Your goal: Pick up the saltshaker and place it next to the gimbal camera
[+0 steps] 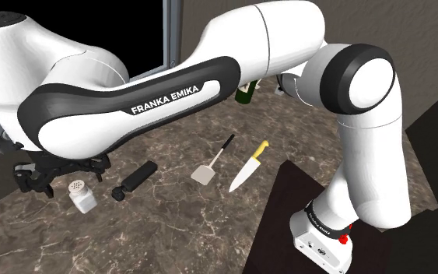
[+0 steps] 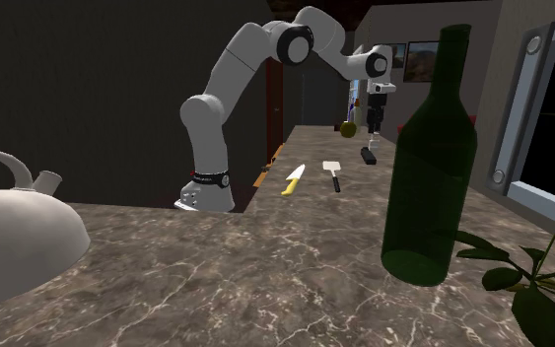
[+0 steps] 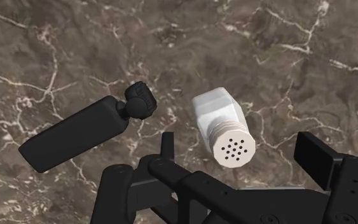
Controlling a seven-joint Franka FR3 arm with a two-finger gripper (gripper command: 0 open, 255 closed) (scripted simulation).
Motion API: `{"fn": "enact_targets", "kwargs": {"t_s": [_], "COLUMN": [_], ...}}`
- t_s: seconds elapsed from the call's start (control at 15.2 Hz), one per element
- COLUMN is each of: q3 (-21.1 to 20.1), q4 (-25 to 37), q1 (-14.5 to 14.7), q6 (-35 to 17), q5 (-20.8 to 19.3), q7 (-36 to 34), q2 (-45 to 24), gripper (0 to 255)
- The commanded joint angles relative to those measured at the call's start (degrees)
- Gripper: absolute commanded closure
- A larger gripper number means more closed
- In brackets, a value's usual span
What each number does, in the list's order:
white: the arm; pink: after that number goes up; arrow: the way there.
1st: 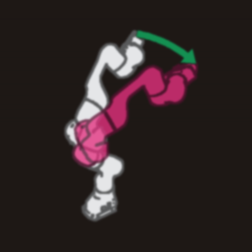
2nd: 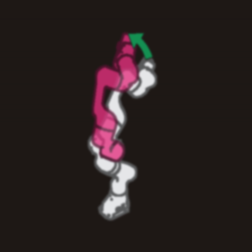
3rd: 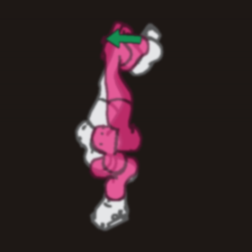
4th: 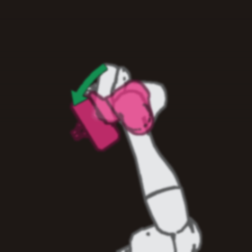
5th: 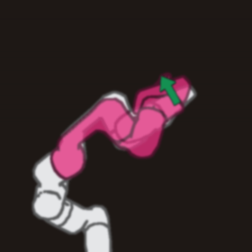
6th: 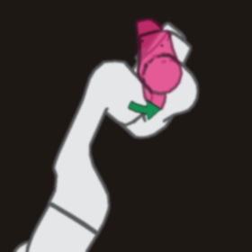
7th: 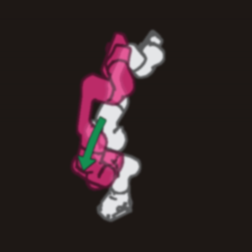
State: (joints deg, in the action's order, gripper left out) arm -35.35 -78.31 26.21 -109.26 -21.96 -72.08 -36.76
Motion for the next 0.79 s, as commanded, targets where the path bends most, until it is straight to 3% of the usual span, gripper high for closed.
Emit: {"fn": "enact_targets", "kwargs": {"t_s": [0.0, 0.2, 0.73], "q3": [-0.22, -0.68, -0.69], "q4": [1.19, 5.19, 5.17], "q1": [0.09, 0.61, 0.61], "q6": [1.59, 6.28, 6.27], "q5": [0.35, 1.1, 1.1], "q7": [0.26, 0.96, 0.96], "q2": [0.5, 1.49, 1.5], "gripper": [0, 0, 0]}}
